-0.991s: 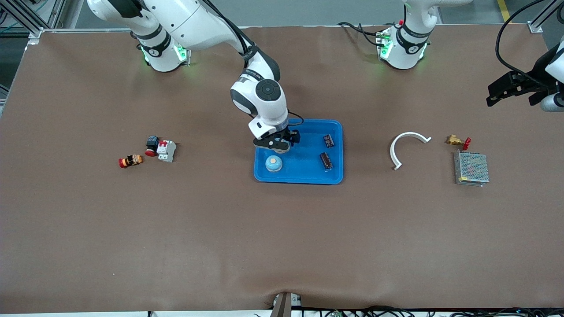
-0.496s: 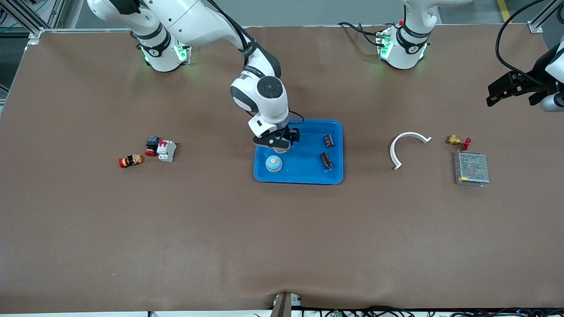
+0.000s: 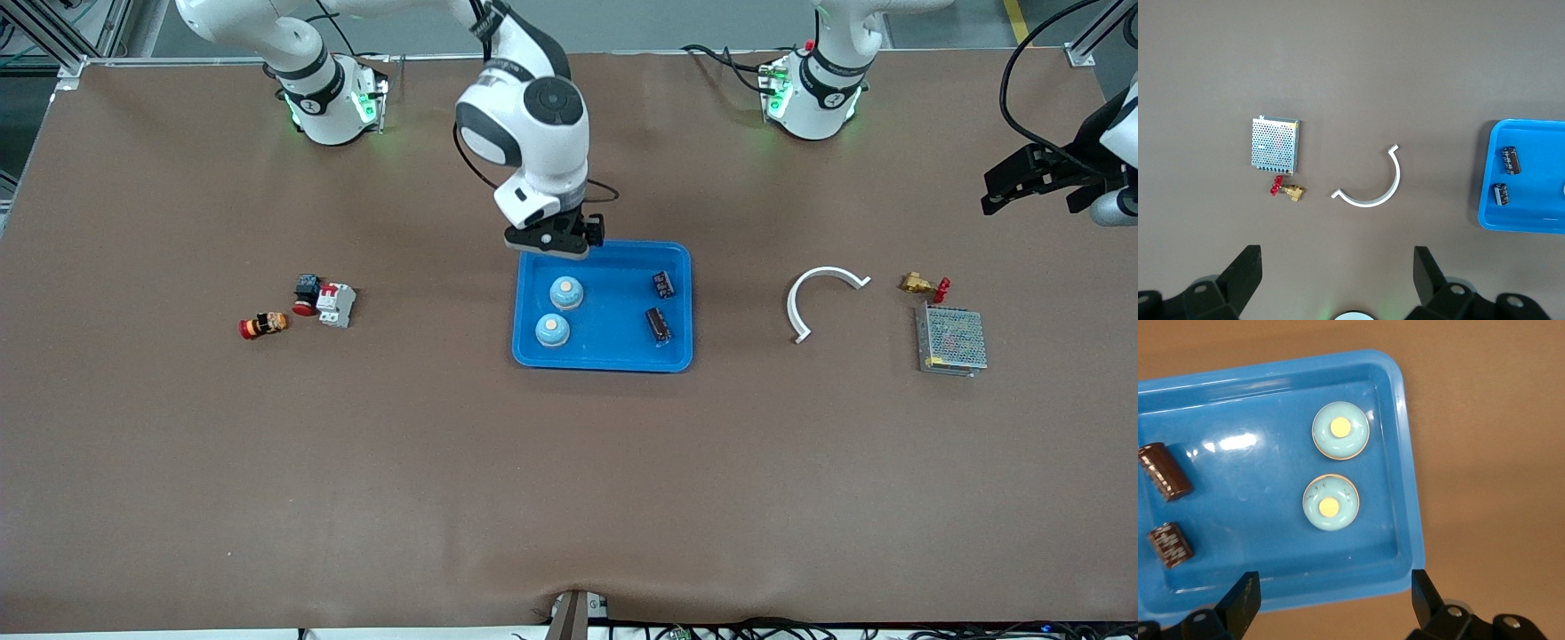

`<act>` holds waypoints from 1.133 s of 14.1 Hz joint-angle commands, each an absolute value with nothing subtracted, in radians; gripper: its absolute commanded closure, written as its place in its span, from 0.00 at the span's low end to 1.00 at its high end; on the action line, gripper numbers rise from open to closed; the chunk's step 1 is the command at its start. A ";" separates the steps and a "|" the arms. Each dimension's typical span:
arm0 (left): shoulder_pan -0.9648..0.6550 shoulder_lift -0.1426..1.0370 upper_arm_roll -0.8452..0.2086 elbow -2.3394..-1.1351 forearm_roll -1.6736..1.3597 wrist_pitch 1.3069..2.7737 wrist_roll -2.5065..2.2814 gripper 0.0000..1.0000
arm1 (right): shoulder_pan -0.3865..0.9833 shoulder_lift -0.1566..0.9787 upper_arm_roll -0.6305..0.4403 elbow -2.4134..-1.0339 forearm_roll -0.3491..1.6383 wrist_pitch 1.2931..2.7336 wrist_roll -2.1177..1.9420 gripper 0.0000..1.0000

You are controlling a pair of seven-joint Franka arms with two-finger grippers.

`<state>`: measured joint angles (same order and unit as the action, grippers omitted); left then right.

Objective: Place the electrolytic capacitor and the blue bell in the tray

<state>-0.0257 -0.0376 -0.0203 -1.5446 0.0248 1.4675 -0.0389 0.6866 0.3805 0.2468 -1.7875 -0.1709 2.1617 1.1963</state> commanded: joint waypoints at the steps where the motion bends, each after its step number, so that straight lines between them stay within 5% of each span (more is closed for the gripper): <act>1: -0.031 -0.037 -0.020 -1.534 0.018 1.450 -0.028 0.00 | 0.690 0.284 0.244 -1.806 -0.132 2.071 1.183 0.00; 12: -0.032 -0.034 -0.020 -1.534 0.018 1.450 -0.017 0.00 | 0.436 -0.110 0.215 -1.761 0.049 1.545 0.702 0.00; 16: -0.028 -0.035 -0.040 -1.534 0.021 1.450 -0.020 0.00 | 0.403 -0.143 0.059 -1.704 0.046 1.450 0.499 0.00</act>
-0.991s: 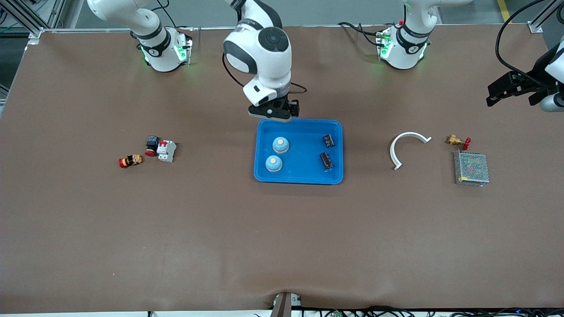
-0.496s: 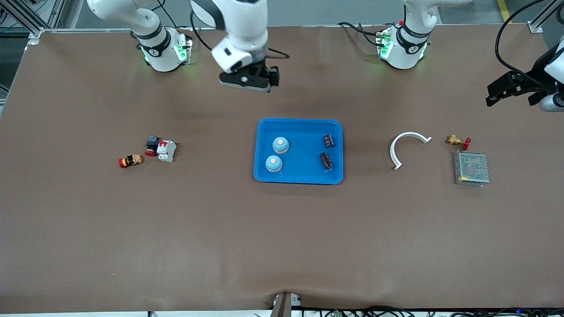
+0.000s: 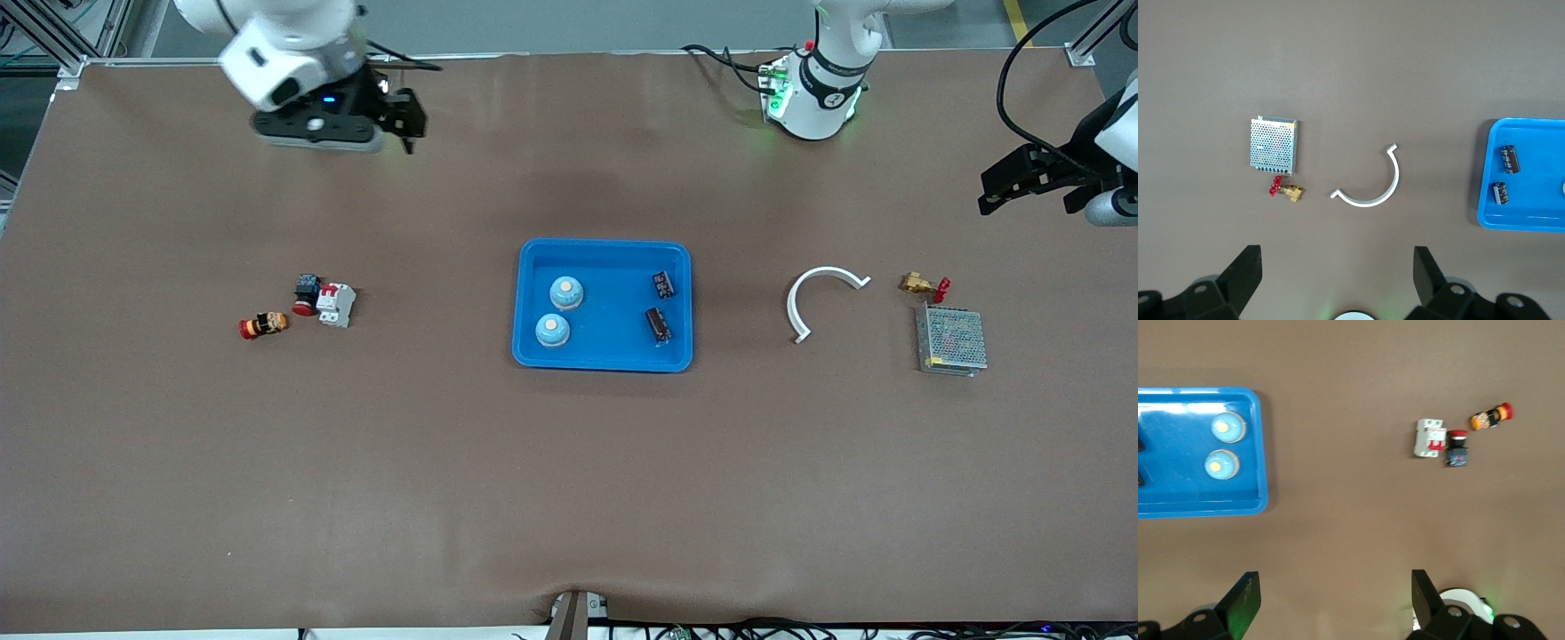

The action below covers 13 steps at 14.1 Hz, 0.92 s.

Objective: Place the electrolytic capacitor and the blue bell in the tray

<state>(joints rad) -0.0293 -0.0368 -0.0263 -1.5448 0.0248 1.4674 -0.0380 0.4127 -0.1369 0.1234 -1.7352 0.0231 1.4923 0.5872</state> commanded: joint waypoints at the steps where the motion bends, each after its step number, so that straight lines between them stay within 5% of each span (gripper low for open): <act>1: -0.029 -0.035 -0.040 -1.534 0.021 1.450 -0.020 0.00 | 0.403 -0.143 0.013 -1.685 0.046 1.431 0.447 0.00; 8: -0.032 -0.034 -0.043 -1.526 0.023 1.450 -0.021 0.00 | 0.399 -0.138 -0.245 -1.654 -0.011 1.417 0.164 0.00; 13: -0.032 -0.028 -0.043 -1.509 0.023 1.450 -0.023 0.00 | 0.333 -0.133 -0.278 -1.652 -0.051 1.427 0.078 0.00</act>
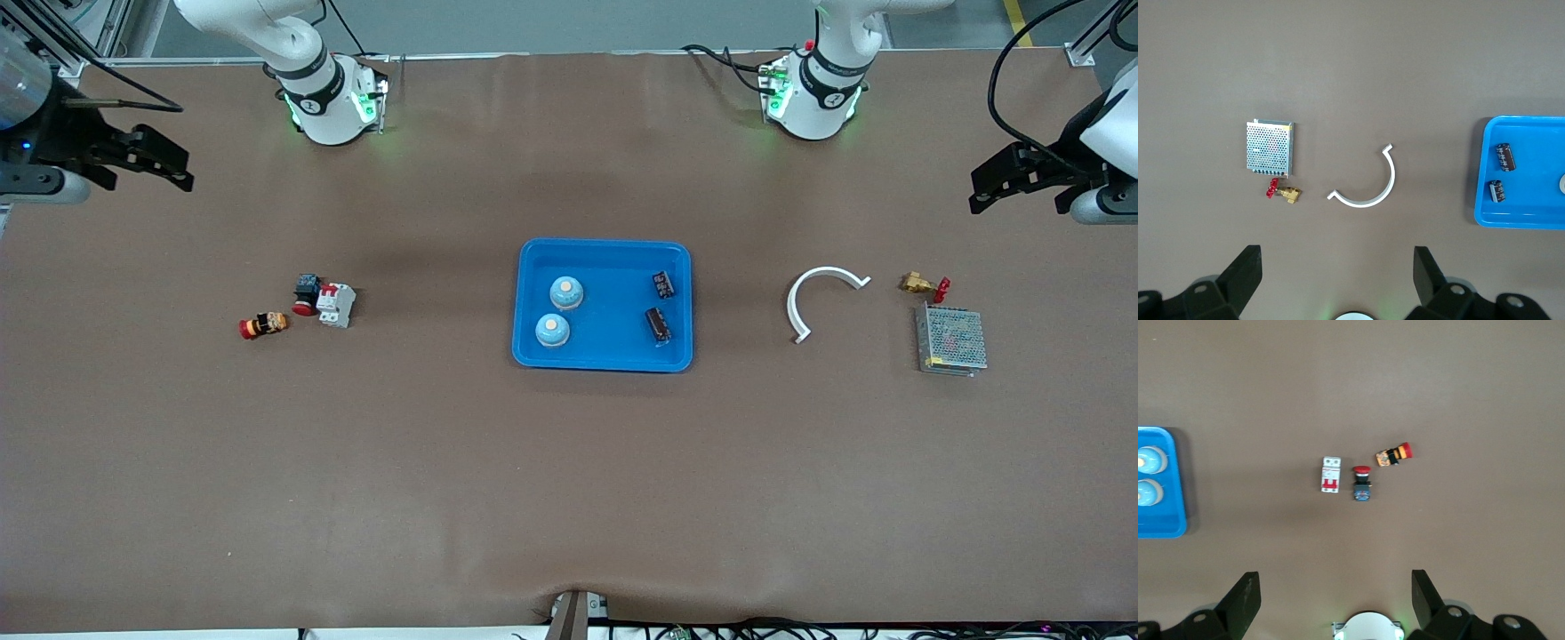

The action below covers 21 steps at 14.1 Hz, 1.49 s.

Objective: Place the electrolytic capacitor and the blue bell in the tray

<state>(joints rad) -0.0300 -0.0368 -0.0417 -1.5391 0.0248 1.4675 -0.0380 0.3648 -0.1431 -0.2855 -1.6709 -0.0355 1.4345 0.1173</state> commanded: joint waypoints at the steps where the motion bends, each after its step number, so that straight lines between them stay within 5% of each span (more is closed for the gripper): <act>1: -0.032 -0.028 -0.043 -1.506 0.025 1.450 -0.025 0.00 | 0.324 -0.132 -0.278 -1.652 -0.051 1.427 0.065 0.00; 21: -0.026 -0.028 -0.064 -1.505 0.025 1.443 -0.020 0.00 | 0.143 -0.094 -0.198 -1.614 -0.044 1.446 -0.032 0.00</act>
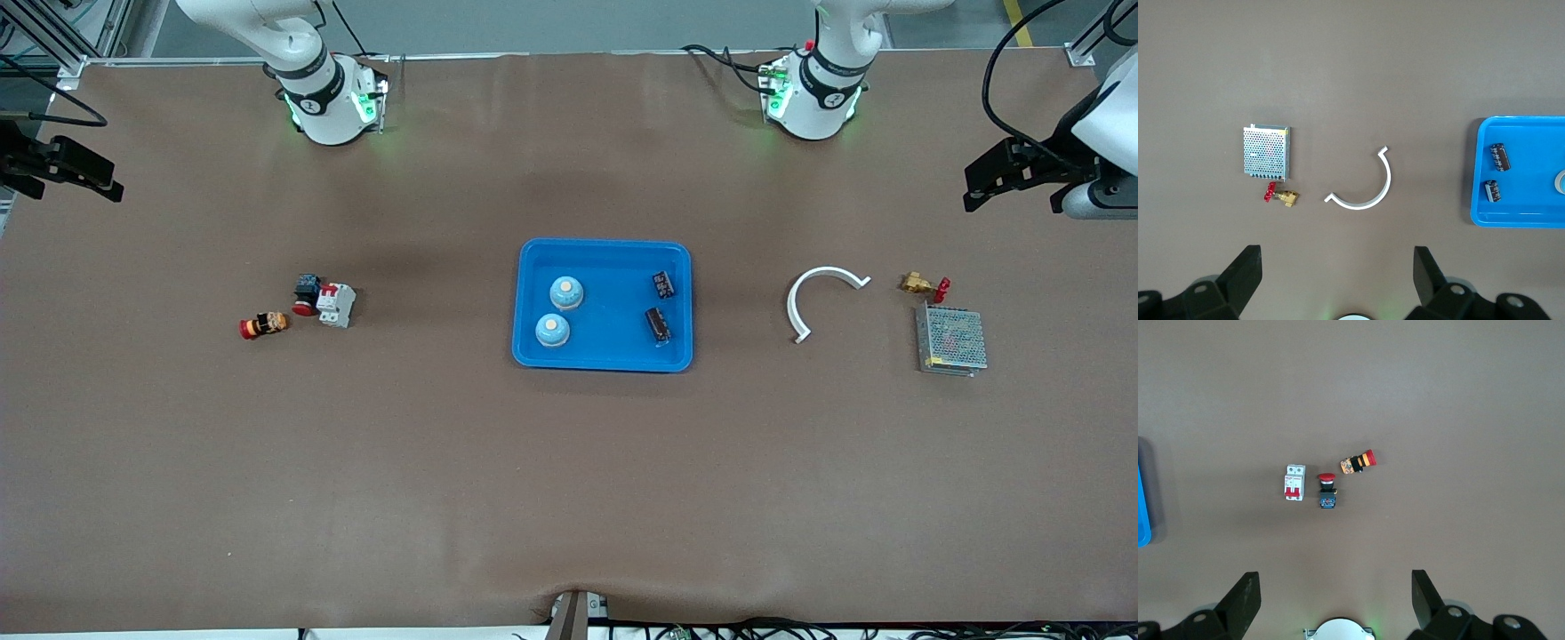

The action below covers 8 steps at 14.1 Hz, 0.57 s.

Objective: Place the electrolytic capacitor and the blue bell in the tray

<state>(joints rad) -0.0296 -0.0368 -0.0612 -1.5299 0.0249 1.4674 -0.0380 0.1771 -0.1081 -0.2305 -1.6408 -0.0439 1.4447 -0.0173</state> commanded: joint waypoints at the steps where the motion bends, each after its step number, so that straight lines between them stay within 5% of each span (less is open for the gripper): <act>1: -0.025 -0.028 -0.064 -1.505 0.025 1.443 -0.021 0.00 | 0.135 -0.091 -0.196 -1.614 -0.044 1.448 -0.032 0.00; 8: -0.017 -0.028 -0.060 -1.505 0.017 1.443 -0.038 0.00 | -0.018 -0.081 -0.043 -1.614 -0.043 1.450 -0.034 0.00</act>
